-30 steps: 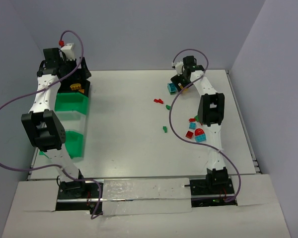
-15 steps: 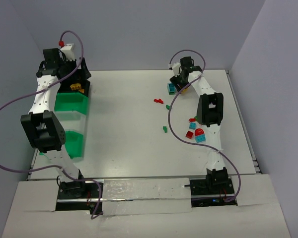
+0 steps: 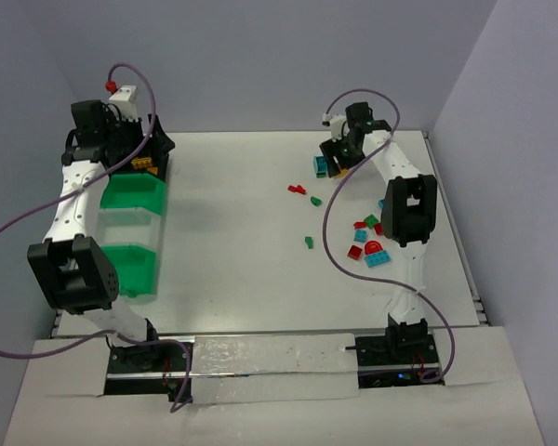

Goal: Sort the legos into containers by color

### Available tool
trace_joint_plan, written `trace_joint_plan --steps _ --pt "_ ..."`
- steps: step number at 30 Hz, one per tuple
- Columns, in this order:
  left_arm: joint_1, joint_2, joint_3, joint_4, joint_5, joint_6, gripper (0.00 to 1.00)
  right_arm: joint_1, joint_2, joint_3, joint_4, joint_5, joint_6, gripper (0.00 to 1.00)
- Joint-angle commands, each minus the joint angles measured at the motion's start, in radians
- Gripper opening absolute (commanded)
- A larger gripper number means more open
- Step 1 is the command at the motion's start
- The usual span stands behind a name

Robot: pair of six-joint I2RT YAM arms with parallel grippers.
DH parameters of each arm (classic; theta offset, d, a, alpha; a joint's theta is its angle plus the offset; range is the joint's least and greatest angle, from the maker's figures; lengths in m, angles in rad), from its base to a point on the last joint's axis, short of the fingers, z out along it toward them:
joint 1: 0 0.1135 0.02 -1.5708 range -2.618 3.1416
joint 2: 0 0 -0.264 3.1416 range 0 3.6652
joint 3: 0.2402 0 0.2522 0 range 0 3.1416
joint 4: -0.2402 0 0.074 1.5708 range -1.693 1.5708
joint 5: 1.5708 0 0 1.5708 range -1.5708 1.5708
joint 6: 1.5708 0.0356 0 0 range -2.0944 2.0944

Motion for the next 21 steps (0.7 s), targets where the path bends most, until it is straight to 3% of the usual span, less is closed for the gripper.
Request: trace_joint_plan --steps 1,4,7,10,14,15,20,21 --pt "0.001 -0.175 -0.158 0.209 0.207 0.008 0.99 -0.016 -0.201 -0.007 0.007 -0.141 0.166 0.15" --pt "-0.003 -0.234 -0.272 0.325 0.301 -0.013 0.99 -0.018 -0.264 -0.047 0.020 -0.308 0.261 0.13" --pt "-0.028 -0.247 -0.310 0.336 0.400 -0.012 0.99 -0.014 -0.304 -0.103 0.101 -0.511 0.447 0.13" --pt "-0.087 -0.256 -0.347 0.355 0.432 0.007 0.99 -0.002 -0.340 -0.201 0.302 -0.750 0.677 0.11" --pt "-0.184 -0.249 -0.350 0.332 0.451 0.043 0.99 0.025 -0.393 -0.394 0.634 -0.910 1.035 0.11" --pt "-0.205 -0.248 -0.348 0.331 0.449 0.045 0.99 0.033 -0.394 -0.404 0.716 -0.914 1.051 0.11" --pt "-0.321 -0.215 -0.332 0.341 0.427 0.033 0.99 0.089 -0.402 -0.599 1.220 -0.998 1.571 0.11" --pt "-0.343 -0.203 -0.320 0.364 0.418 0.009 0.99 0.108 -0.391 -0.639 1.474 -1.006 1.722 0.11"
